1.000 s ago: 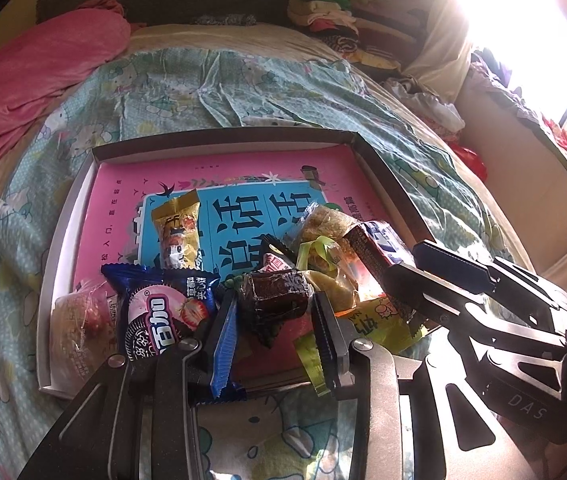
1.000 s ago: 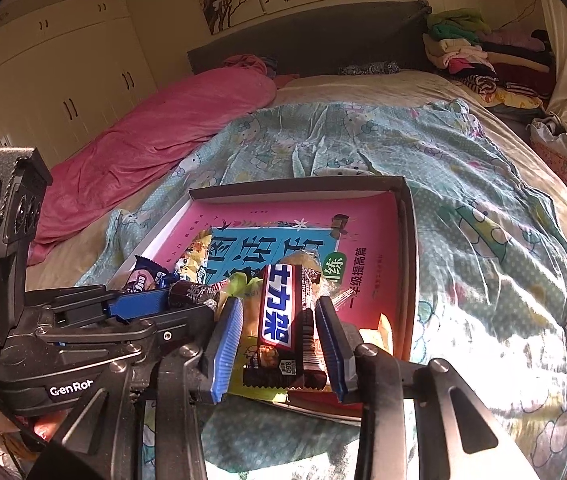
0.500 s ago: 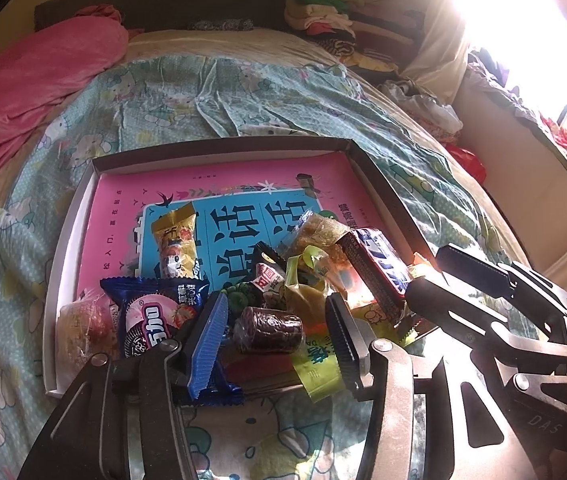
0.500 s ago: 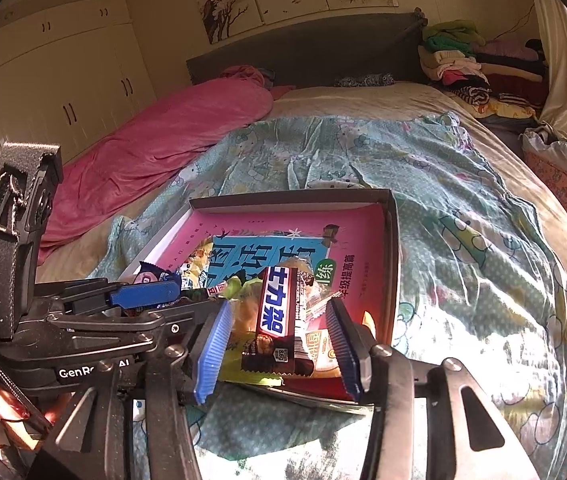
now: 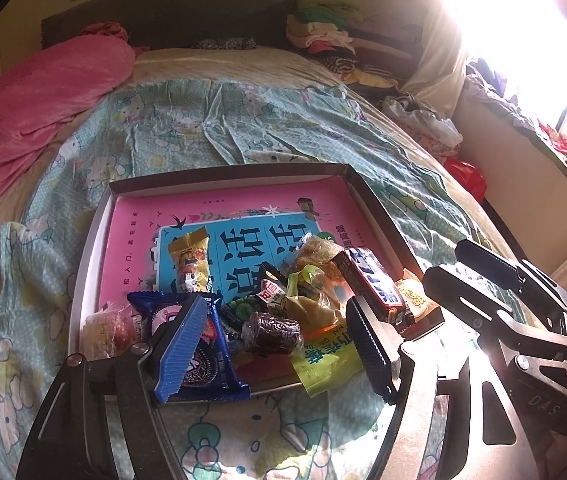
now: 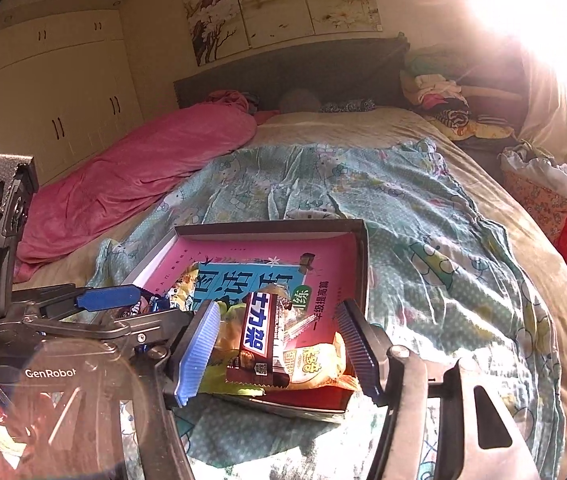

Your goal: Organize snacks

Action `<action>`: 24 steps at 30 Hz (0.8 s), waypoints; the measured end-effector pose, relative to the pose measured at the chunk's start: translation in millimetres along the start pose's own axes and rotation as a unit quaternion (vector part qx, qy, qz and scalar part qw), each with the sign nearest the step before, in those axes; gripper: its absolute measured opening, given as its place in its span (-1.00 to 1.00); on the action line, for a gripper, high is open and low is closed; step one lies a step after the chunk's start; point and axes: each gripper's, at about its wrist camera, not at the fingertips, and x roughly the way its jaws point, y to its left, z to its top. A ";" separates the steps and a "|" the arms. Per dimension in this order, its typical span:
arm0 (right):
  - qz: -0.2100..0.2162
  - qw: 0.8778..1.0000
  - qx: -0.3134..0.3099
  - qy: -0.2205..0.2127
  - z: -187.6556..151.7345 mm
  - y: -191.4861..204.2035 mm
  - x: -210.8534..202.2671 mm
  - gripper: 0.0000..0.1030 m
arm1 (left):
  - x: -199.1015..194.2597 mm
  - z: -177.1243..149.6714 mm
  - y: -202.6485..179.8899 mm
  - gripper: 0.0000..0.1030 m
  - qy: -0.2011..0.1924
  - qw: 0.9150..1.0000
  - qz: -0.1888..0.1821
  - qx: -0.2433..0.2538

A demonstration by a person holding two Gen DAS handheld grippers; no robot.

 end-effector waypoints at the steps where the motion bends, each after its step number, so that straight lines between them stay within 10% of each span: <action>1: -0.005 1.000 -0.004 -0.006 0.7 1.5 -3.3 0.22 | -3.5 -0.7 0.3 0.45 -0.003 1.000 0.003 0.001; 12: -0.025 0.999 0.012 0.019 -23.2 32.3 -34.8 0.46 | -46.2 -51.2 21.8 0.48 0.009 0.997 0.078 -0.028; 24: -0.070 0.996 0.018 0.060 -61.7 50.9 -54.8 0.59 | -62.9 -96.0 19.8 0.48 0.038 0.996 0.072 -0.032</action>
